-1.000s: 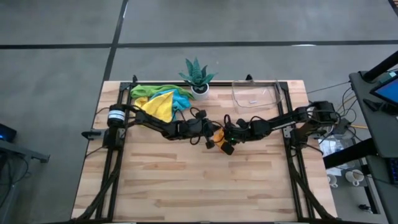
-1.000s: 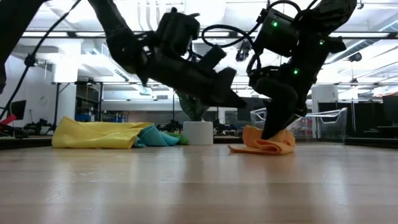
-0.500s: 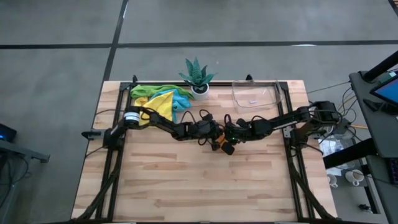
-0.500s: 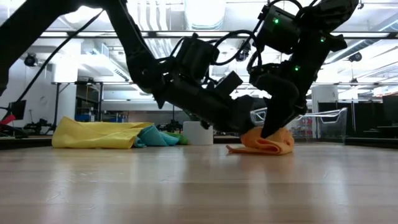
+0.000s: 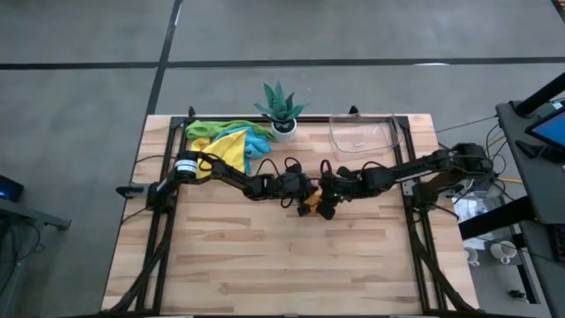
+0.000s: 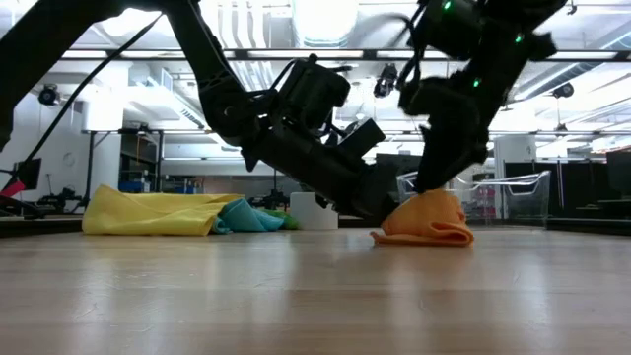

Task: Roll microfiber towels into tight, uniform cylinder then place into a basket
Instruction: Roll the orange microfiber cloth

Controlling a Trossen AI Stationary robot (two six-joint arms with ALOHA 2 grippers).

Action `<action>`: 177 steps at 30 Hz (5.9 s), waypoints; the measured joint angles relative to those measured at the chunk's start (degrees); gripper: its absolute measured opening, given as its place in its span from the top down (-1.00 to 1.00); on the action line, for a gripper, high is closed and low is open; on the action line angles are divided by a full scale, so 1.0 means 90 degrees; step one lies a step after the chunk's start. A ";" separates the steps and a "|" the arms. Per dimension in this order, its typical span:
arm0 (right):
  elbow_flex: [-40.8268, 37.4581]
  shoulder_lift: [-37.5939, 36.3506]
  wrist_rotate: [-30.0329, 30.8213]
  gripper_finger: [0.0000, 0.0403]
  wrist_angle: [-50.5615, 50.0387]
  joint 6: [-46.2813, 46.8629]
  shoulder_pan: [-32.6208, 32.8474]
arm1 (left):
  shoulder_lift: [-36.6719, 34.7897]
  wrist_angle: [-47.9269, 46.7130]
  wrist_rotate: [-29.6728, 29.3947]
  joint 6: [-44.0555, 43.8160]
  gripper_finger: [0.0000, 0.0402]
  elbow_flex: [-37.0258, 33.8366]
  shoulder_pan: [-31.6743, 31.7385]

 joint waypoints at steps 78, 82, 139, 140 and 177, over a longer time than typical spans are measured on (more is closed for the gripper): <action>-0.2049 -0.1273 0.3010 0.79 0.2247 0.0589 0.1026 | 0.0288 0.0858 0.0301 -0.0169 1.00 0.0041 -0.0580; -0.2045 -0.1185 0.2537 0.81 0.2275 0.0621 0.0522 | 0.0368 0.0843 0.0301 -0.0155 1.00 0.0097 -0.0576; -0.2264 -0.1603 0.0750 0.41 0.1557 0.1977 0.0073 | -0.0053 -0.0650 0.0685 0.1174 1.00 0.0156 -0.0143; -0.2305 -0.1605 0.0606 0.34 0.1766 0.1918 -0.0033 | -0.0056 -0.0650 0.0685 0.1175 1.00 0.0156 -0.0143; -0.2892 -0.0400 -0.0367 -0.25 0.4827 0.2781 -0.0253 | 0.0107 -0.0553 0.0852 0.1143 1.00 0.0217 -0.0153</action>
